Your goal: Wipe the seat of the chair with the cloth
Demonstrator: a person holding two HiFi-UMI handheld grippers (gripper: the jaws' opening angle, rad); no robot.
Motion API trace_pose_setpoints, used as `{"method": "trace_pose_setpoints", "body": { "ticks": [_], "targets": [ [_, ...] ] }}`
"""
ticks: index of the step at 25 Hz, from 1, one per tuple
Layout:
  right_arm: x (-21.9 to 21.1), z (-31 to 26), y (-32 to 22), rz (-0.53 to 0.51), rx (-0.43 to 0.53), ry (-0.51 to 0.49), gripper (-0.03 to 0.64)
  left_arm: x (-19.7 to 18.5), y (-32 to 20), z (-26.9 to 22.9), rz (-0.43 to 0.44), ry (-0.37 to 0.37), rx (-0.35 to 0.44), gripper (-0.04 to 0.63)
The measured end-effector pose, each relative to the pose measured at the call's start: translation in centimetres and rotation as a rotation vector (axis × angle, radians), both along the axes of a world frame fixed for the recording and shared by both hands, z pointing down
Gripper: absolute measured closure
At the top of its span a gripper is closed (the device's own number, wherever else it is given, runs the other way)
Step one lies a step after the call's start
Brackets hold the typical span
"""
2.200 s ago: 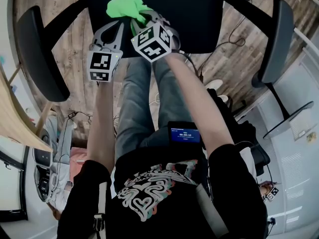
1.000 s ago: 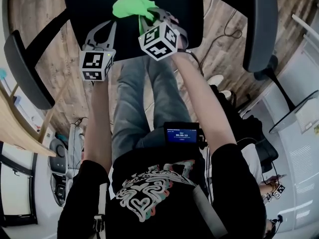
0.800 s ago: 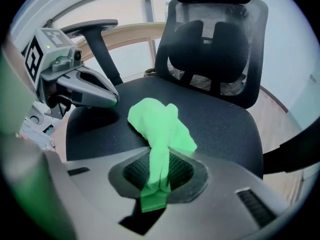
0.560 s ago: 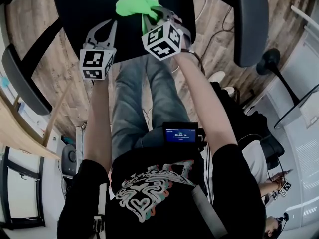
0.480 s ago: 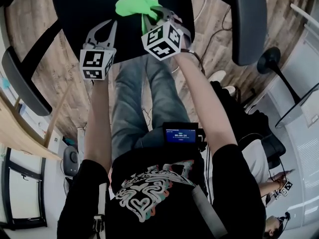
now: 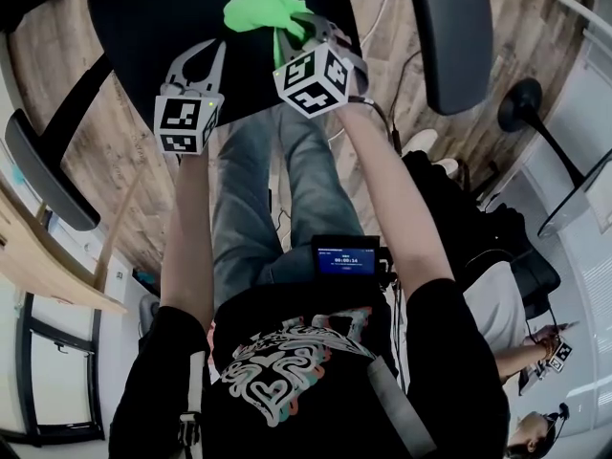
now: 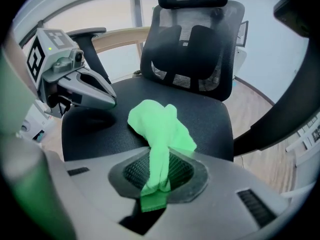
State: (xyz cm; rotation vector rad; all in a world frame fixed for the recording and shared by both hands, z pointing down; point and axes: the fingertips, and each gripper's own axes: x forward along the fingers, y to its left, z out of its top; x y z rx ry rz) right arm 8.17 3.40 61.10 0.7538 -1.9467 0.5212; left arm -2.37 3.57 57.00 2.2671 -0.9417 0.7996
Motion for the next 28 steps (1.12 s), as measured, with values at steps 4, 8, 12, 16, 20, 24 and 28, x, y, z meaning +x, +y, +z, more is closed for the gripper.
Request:
{"method": "trace_pose_setpoints", "body": {
  "ticks": [4,8,12,16,20,24,28],
  "targets": [
    [1.0,-0.2,-0.4,0.017,0.014,0.009,0.554,0.8,-0.2,0.3,0.021,0.001,-0.005,0.594],
    [1.8,-0.5,-0.3,0.007,0.034,0.028,0.553,1.4,-0.2,0.1,0.035,0.004,-0.001,0.594],
    [2.6,-0.8,-0.5,0.019,0.045,0.037,0.554,1.7,-0.2,-0.3,0.049,0.001,0.003,0.594],
    [3.2,-0.8,-0.4,0.024,0.045,0.039,0.554,1.6,-0.1,-0.2,0.048,-0.001,0.0,0.594],
    [3.0,-0.6,-0.5,-0.038,0.075,0.074,0.554,1.6,0.0,0.0,0.044,-0.001,-0.005,0.594],
    [2.9,-0.3,-0.5,-0.051,0.073,0.077,0.554,1.4,0.5,0.3,0.031,0.004,-0.012,0.594],
    [2.6,0.0,-0.5,-0.059,0.069,0.082,0.554,0.9,0.5,0.0,0.004,0.015,-0.009,0.594]
  ]
}}
